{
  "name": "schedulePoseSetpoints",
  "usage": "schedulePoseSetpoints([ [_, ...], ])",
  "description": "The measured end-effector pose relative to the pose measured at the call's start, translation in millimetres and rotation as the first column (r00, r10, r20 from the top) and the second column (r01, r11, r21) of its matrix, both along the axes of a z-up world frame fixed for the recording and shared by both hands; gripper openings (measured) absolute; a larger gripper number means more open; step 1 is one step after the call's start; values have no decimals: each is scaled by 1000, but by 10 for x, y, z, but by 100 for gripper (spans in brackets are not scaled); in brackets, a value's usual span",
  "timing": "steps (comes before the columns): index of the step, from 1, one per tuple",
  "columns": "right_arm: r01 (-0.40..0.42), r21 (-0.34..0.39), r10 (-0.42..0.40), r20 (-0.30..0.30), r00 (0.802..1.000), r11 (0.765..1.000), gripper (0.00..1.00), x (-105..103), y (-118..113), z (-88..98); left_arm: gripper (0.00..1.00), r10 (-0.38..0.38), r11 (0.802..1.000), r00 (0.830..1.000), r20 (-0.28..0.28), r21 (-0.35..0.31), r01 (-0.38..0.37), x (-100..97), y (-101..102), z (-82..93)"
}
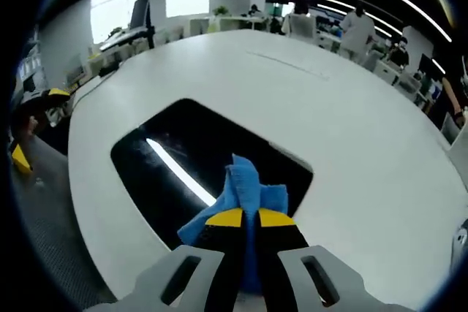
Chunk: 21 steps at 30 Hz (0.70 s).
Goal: Wipe the mirror surface with the cleaning cloth until all visible marks leave the cleaned area.
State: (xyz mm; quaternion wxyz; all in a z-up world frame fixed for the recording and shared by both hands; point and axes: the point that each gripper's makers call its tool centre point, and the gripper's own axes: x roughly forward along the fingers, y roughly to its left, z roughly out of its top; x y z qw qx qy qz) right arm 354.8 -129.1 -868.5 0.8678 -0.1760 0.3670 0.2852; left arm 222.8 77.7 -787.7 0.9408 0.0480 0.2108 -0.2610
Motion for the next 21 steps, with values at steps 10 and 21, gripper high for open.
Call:
schedulePoseSetpoints([
  [10,18,12,-18,11,1000,1000,0,144,-7,1,82,9,1000,1000,-3,4,-9,5,13,-9],
  [21,49,0,-49,34,998,999,0,307,-24,4,80,-4,1000,1000,-2,-2,4,-8,-7,-2],
])
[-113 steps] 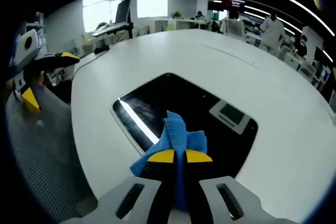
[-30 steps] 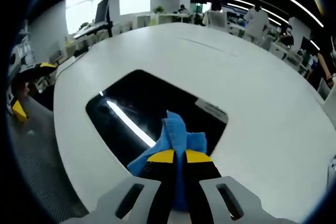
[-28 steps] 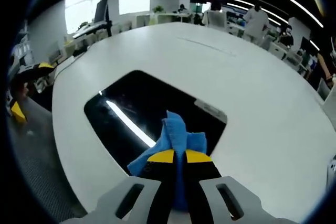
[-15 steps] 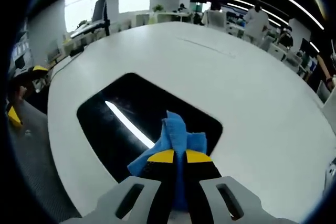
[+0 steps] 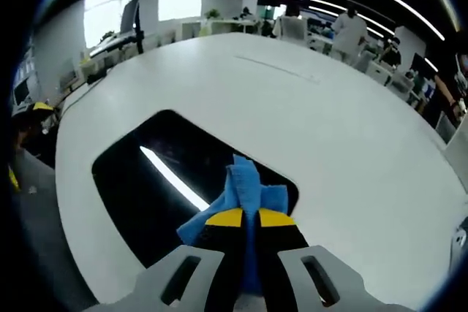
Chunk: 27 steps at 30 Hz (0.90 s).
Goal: Wipe the mirror surface with the cleaning cloth until all visible marks leave the cleaned area.
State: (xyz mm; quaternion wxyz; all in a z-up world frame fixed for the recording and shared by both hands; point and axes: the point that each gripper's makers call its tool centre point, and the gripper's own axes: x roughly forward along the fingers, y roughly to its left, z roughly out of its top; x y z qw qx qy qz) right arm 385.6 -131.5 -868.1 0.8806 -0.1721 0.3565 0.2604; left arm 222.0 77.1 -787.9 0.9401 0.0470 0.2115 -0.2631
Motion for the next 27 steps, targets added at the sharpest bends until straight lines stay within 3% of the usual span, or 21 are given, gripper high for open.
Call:
schedulePoseSetpoints([
  [8,5,-13,-5,4,1000,1000,0,108,-6,-6,80,-1,1000,1000,-11,4,1,-9,5,-17],
  [15,-40,-82,42,15,999,996,0,226,-9,-2,79,-1,1000,1000,-5,-2,1,3,8,-10],
  [20,-67,-95,70,21,997,993,0,241,-8,2,79,6,1000,1000,7,-5,-6,16,21,5],
  [27,-73,-102,76,22,997,992,0,234,0,3,79,3,1000,1000,-17,7,-3,4,24,-36],
])
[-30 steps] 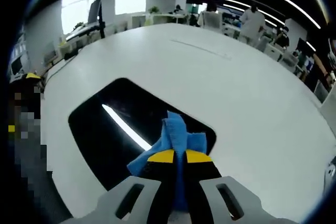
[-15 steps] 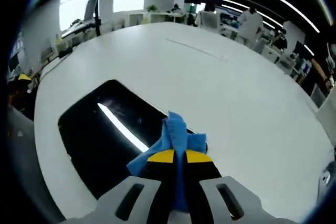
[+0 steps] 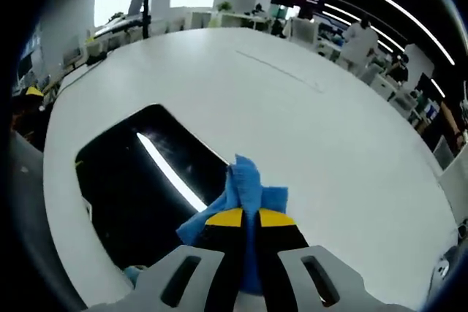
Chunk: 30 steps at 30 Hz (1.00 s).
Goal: Wipe the mirror surface with the cleaning cloth until all visible marks leave the cleaned area.
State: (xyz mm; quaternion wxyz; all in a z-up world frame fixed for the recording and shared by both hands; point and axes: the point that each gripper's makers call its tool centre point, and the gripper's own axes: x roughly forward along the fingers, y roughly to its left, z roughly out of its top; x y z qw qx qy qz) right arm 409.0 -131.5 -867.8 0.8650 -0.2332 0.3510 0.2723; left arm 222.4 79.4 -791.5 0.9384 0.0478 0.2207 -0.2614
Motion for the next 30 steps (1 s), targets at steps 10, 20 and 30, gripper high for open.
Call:
schedulePoseSetpoints([
  [10,0,1,0,59,998,1000,0,66,6,15,79,-1,1000,1000,12,-9,1,1,-2,25],
  [20,-73,-120,86,112,990,990,0,170,25,36,79,4,1000,1000,0,1,-4,-9,4,5],
  [30,9,7,-9,120,993,1000,0,163,-15,179,79,-7,1000,1000,18,-13,8,1,-23,35],
])
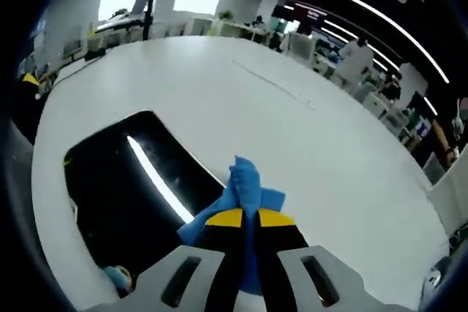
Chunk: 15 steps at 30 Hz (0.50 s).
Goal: Wipe the mirror surface with the cleaning cloth until all visible marks leave the cleaned area.
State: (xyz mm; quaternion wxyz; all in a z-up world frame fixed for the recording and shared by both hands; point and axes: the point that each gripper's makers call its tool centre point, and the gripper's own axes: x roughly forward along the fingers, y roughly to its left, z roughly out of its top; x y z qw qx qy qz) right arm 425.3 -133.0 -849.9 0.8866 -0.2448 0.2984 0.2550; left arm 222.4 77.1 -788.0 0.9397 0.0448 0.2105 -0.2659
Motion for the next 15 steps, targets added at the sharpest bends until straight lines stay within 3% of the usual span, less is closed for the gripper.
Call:
schedulePoseSetpoints([
  [6,14,46,-16,31,999,999,0,-10,-44,214,79,-10,1000,1000,2,-4,10,-5,-21,6],
  [12,51,144,-51,-7,999,988,0,-163,-99,241,79,0,1000,1000,6,-3,0,2,-7,11],
  [15,62,150,-62,-5,998,987,0,-227,-186,260,79,1,1000,1000,10,-4,-1,2,-7,16],
])
